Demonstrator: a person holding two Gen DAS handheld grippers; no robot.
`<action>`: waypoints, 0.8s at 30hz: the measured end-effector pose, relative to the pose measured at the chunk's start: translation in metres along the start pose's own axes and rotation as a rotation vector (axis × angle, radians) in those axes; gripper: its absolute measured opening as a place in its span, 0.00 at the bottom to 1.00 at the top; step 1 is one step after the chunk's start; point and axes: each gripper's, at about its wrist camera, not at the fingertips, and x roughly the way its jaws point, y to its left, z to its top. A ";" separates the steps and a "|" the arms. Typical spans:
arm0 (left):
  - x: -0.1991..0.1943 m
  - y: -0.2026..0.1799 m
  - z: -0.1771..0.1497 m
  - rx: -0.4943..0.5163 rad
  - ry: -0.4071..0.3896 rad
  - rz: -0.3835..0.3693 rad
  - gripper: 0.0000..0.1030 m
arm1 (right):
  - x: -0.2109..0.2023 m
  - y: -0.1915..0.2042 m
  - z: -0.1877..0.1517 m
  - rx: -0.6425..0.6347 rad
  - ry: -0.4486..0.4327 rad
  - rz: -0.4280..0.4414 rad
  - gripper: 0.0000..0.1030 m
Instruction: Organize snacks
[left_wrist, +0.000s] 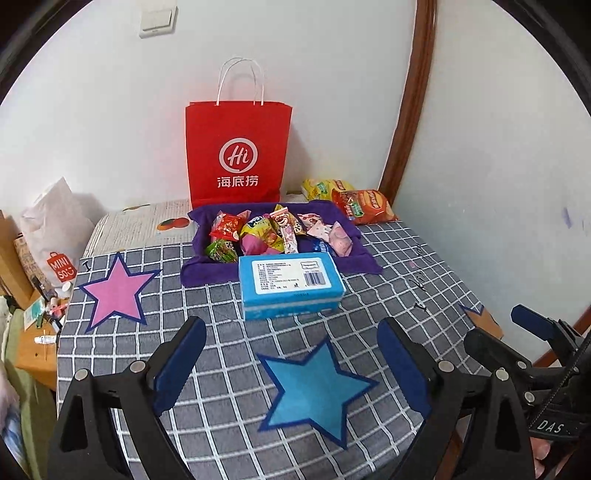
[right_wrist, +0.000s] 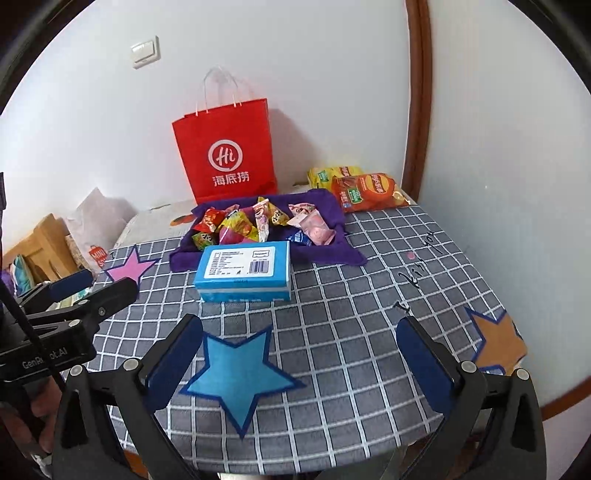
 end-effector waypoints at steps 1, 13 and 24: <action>-0.005 -0.002 -0.004 0.004 -0.010 0.012 0.91 | -0.006 -0.001 -0.004 0.004 -0.008 -0.001 1.00; -0.030 -0.016 -0.018 0.033 -0.049 0.036 0.91 | -0.039 0.001 -0.025 -0.006 -0.050 -0.007 1.00; -0.030 -0.019 -0.020 0.032 -0.044 0.032 0.91 | -0.040 -0.006 -0.030 0.016 -0.046 -0.035 1.00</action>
